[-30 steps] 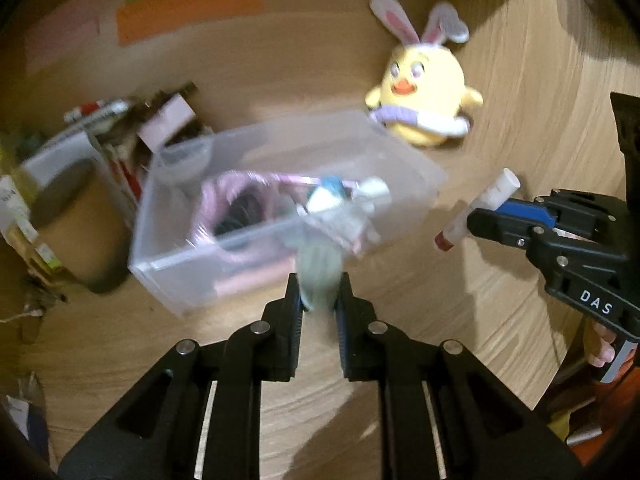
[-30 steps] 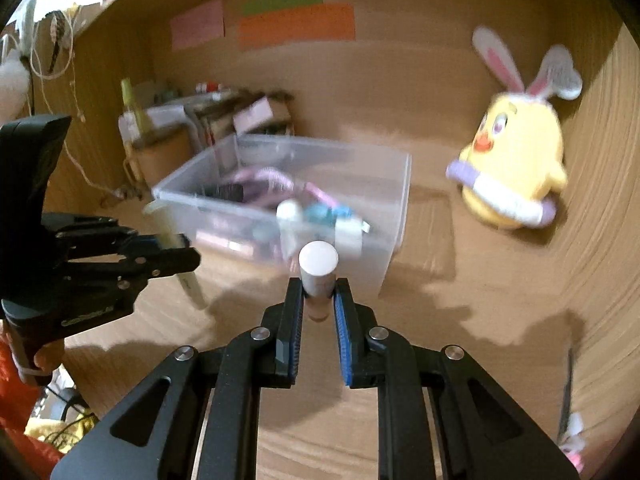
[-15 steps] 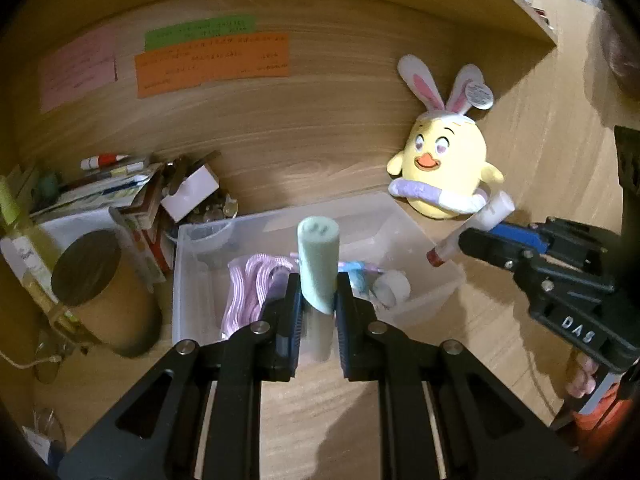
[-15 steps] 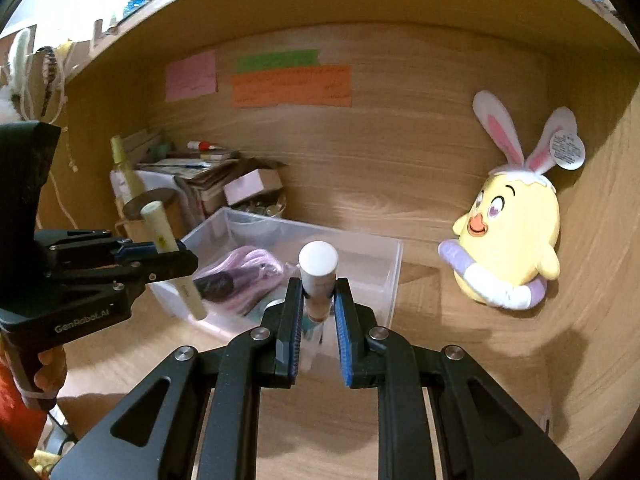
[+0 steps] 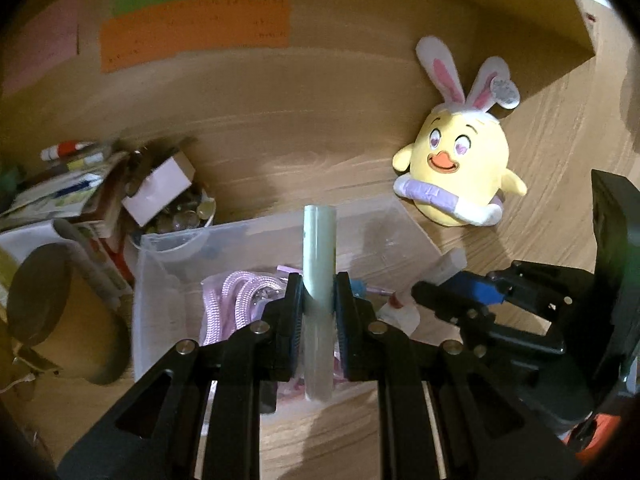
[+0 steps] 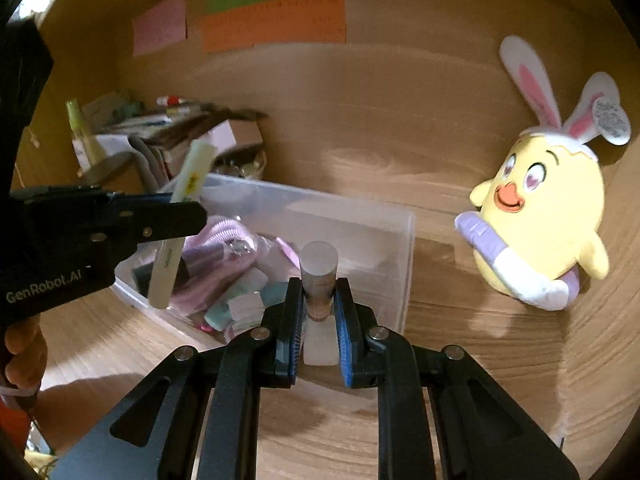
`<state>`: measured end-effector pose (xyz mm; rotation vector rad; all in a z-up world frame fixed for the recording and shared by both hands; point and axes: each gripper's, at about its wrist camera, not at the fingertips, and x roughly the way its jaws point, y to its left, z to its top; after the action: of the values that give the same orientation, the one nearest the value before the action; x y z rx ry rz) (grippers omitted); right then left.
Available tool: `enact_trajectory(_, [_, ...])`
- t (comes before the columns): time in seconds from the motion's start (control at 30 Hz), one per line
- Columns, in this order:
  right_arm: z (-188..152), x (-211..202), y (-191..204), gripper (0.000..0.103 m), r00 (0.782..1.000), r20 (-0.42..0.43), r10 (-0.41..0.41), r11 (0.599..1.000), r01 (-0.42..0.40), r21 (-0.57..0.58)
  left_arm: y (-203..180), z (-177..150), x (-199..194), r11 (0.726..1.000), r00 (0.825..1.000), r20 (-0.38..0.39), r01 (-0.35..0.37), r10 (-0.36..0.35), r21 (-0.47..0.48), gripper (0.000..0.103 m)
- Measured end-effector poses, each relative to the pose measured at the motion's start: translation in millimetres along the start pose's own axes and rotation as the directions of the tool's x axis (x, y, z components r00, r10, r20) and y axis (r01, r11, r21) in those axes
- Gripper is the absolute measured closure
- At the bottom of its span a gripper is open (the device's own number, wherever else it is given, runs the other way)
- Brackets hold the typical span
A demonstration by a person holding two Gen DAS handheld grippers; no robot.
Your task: Organize objects
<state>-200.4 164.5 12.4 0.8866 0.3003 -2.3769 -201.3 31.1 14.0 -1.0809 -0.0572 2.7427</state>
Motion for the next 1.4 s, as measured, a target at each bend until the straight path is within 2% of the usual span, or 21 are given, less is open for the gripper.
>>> enact_trajectory(0.23, [2, 16, 3, 0.089, 0.999, -0.039, 0.018, 1.0, -0.018, -0.007, 5, -5, 21, 1.0, 0.998, -0.066, 0.023, -0.024, -0.017, 0.088])
enact_trajectory(0.37, [2, 18, 8, 0.089, 0.998, -0.047, 0.037, 0.999, -0.037, -0.016, 7, -7, 18, 0.999, 0.998, -0.059, 0.034, -0.035, -0.02, 0.088])
enact_trajectory(0.57, [4, 1, 10, 0.087, 0.998, -0.015, 0.064, 0.998, -0.064, -0.005, 11, -11, -1, 0.999, 0.999, -0.017, 0.035, -0.035, -0.018, 0.087])
enact_trajectory(0.63, [3, -6, 10, 0.081, 0.997, -0.003, 0.074, 0.997, -0.074, -0.002, 11, -15, -9, 0.999, 1.0, -0.003, 0.028, -0.028, -0.015, 0.077])
enact_trajectory(0.7, [1, -14, 10, 0.064, 0.997, 0.015, 0.074, 0.997, -0.074, 0.0, 11, -22, -18, 1.0, 1.0, 0.022, 0.016, -0.016, -0.014, 0.057])
enact_trajectory(0.8, [-5, -28, 12, 0.044, 0.996, 0.053, 0.065, 0.998, -0.065, -0.003, 9, -32, -33, 1.0, 0.997, 0.071, -0.027, 0.027, -0.001, 0.046])
enact_trajectory(0.93, [-12, -40, 13, 0.033, 0.996, 0.08, 0.049, 0.999, -0.049, -0.004, 8, -47, -49, 0.998, 0.992, 0.104, -0.07, 0.069, 0.004, 0.032])
enact_trajectory(1.0, [-17, -45, 12, 0.025, 0.994, 0.094, 0.046, 0.999, -0.047, 0.01, 8, -56, -56, 0.995, 0.987, 0.124, -0.097, 0.097, -0.003, 0.022])
enact_trajectory(1.07, [-23, -47, 11, 0.023, 0.994, 0.101, 0.039, 0.999, -0.042, 0.021, 9, -64, -60, 0.993, 0.983, 0.138, -0.117, 0.117, -0.01, 0.013])
enact_trajectory(1.4, [-51, -55, 13, 0.022, 0.995, 0.089, 0.039, 0.999, -0.042, 0.028, 11, -95, -64, 0.993, 0.985, 0.126, -0.111, 0.115, -0.042, 0.009])
